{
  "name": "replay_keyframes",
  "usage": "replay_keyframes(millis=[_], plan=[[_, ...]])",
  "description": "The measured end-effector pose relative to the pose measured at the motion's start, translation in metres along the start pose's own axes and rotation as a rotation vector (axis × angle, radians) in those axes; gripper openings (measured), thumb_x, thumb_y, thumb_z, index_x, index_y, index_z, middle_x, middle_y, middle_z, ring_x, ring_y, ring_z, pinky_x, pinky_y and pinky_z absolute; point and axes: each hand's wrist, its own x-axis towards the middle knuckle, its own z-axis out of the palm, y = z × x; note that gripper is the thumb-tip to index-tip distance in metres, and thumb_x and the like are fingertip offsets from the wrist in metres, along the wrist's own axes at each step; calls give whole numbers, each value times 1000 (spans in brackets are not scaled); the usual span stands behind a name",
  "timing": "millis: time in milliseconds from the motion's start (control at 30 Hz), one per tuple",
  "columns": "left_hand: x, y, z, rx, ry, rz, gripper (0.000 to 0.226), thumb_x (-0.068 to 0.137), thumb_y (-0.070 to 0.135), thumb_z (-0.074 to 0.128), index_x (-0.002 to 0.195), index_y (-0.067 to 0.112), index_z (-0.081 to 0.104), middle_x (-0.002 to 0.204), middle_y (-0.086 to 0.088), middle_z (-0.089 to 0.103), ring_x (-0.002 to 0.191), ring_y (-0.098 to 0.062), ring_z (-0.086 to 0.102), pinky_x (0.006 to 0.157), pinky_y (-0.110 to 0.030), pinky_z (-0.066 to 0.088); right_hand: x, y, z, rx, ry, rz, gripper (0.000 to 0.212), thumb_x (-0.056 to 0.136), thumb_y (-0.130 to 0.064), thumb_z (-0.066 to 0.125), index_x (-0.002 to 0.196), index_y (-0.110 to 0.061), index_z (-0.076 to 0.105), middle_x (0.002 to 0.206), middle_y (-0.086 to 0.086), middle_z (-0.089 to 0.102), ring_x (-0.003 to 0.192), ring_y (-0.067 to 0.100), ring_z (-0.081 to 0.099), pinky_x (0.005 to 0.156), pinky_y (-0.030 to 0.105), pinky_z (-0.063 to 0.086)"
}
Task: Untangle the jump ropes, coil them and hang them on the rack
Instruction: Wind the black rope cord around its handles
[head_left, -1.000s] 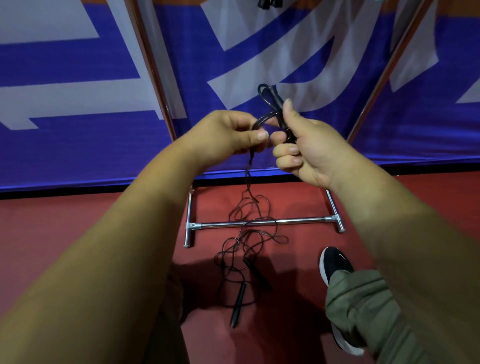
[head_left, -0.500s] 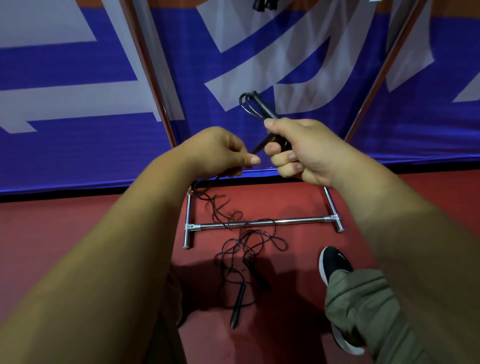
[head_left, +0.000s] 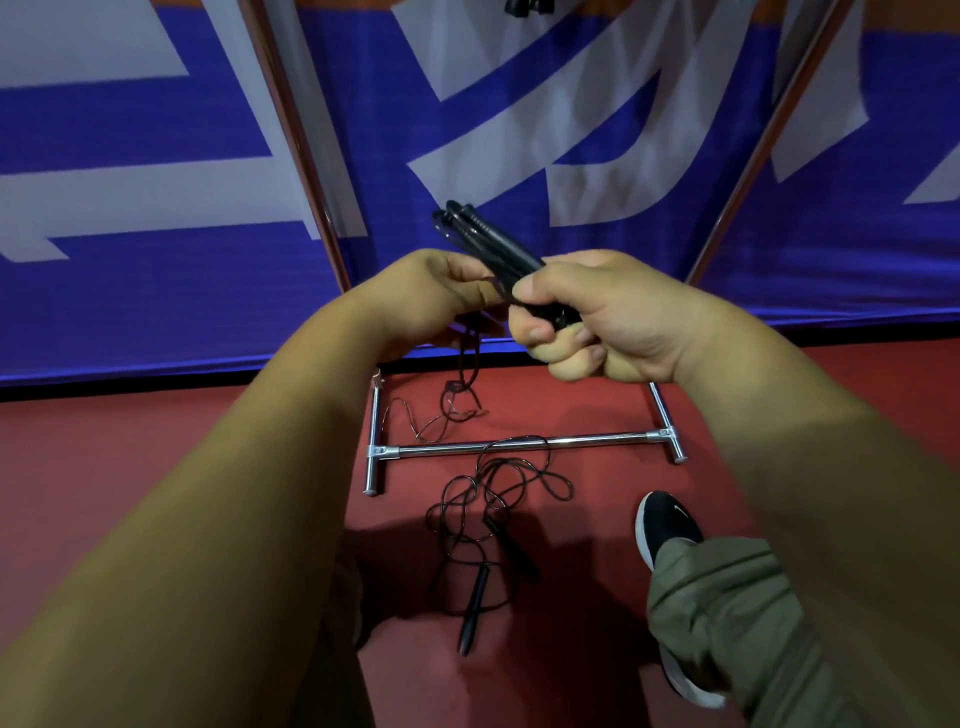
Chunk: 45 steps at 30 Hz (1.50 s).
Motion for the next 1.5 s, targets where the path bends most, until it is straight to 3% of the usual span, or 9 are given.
replay_keyframes(millis=[133, 267, 400, 700, 900, 1100, 1267, 1367, 1500], plan=[[1, -7, -12, -72, -88, 183, 20, 91, 1, 73, 111, 2, 76, 112, -22, 75, 105, -33, 74, 96, -40, 60, -7, 0, 3, -132, -161, 142, 31, 103, -3, 42, 73, -8, 46, 60, 1, 49, 45, 6, 23, 44, 24, 12], [-2, 2, -15, -135, -81, 140, 18, 90, -4, 73, 97, 10, 81, 95, -14, 77, 86, -21, 72, 81, -31, 59, -9, 3, 5, -166, -215, 298, 17, 102, -1, 47, 86, -7, 49, 70, 11, 56, 44, 6, 26, 39, 18, 16], [-4, 12, -14, 99, -86, 278, 21, 81, -4, 82, 95, 13, 84, 93, -7, 75, 89, -16, 71, 88, -26, 55, -5, 9, -2, -229, -202, 424, 10, 101, -2, 53, 106, -11, 52, 79, 13, 58, 46, 7, 25, 39, 16, 15], [-8, 26, -4, 591, -205, 225, 36, 94, 20, 78, 123, 41, 77, 100, 16, 68, 84, 3, 63, 74, -6, 45, 16, 30, -19, -477, 248, 392, 13, 95, -2, 51, 107, -7, 54, 88, 16, 69, 49, 14, 33, 40, 20, 28], [-7, 26, 8, 578, -90, 11, 36, 96, 28, 77, 128, 27, 62, 87, 5, 79, 78, -22, 76, 66, -36, 60, 27, 28, -24, -604, 478, 153, 11, 90, -12, 52, 84, -9, 60, 70, 17, 55, 48, 24, 44, 48, 30, 36], [-2, 22, 16, 555, 79, -97, 30, 101, 40, 68, 92, 13, 75, 78, -6, 77, 70, -27, 77, 77, -43, 66, 32, 25, -14, -140, 418, -22, 6, 101, -12, 62, 98, -10, 57, 78, 8, 52, 48, 11, 30, 42, 24, 22], [-6, 30, 20, 377, 150, -25, 40, 105, 47, 59, 89, 15, 77, 74, -4, 75, 70, -21, 77, 81, -41, 65, 28, 13, -16, 178, 437, -84, 42, 101, -57, 65, 101, -14, 64, 74, 1, 53, 52, 10, 26, 42, 22, 21], [-6, 24, 13, -3, -2, 31, 27, 110, 27, 55, 102, 6, 69, 104, -13, 77, 101, -26, 78, 100, -51, 59, 29, 10, -17, 271, 477, -55, 50, 101, -64, 60, 106, -14, 67, 70, -1, 52, 52, 9, 24, 40, 21, 20], [-7, 17, -4, -87, -309, 87, 26, 104, -10, 51, 125, 1, 60, 125, -14, 74, 121, -26, 71, 109, -40, 54, 28, 10, -19, 292, 504, -54, 47, 102, -59, 62, 105, -13, 66, 69, 0, 53, 51, 9, 24, 40, 21, 19]])
